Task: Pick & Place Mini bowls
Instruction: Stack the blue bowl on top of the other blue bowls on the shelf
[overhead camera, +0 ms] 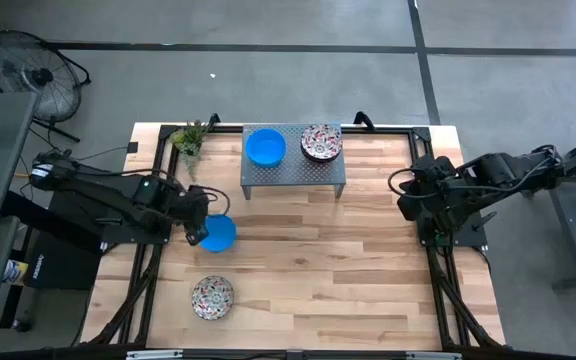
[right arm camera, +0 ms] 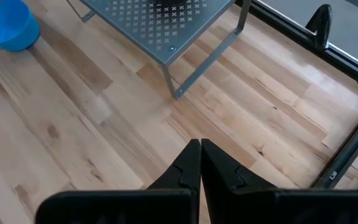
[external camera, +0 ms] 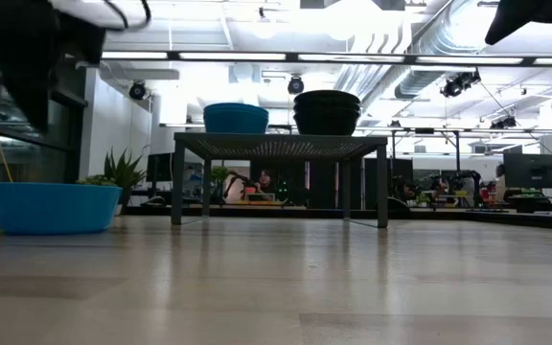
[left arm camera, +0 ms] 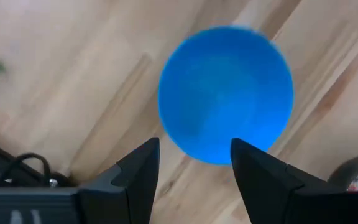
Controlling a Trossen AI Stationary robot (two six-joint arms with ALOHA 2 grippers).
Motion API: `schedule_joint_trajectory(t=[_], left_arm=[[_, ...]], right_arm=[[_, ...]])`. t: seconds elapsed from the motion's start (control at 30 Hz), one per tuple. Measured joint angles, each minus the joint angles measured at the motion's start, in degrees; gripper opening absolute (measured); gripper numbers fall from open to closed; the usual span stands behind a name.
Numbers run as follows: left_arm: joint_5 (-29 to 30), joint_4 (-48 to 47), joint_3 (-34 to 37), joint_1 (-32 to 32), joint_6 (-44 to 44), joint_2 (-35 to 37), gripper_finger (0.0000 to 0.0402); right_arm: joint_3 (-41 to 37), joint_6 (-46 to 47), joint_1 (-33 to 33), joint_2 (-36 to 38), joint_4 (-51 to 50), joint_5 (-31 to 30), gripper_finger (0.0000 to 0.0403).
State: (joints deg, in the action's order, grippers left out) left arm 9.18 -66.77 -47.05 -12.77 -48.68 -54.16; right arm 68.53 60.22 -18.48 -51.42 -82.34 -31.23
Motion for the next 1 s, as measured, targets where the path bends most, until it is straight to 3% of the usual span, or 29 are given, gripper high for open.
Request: schedule_joint_trajectory(t=[0.2,0.37,0.57,0.77,1.0], left_arm=[[-6.42,4.92,5.60,7.40,7.69,0.43,0.0192],[-7.66,5.95,8.14,13.51,8.44,0.29,0.0192],[-14.51,10.24,11.07,19.76,10.79,0.31,0.0192],[-16.08,11.93,11.94,23.53,10.73,-2.30,0.0192],[-15.12,12.13,11.94,23.64,11.10,-8.18,0.0192]], right_arm=[[0.00,0.84,0.00,-0.72,0.39,-1.00,0.0000],[0.00,1.28,0.10,-2.17,0.54,-0.29,0.0000],[-0.01,1.44,0.11,-4.39,0.54,0.46,0.0000],[-0.02,1.34,0.10,-6.20,0.51,1.83,0.0000],[-0.02,1.43,0.09,-6.75,0.49,2.50,0.0000]])
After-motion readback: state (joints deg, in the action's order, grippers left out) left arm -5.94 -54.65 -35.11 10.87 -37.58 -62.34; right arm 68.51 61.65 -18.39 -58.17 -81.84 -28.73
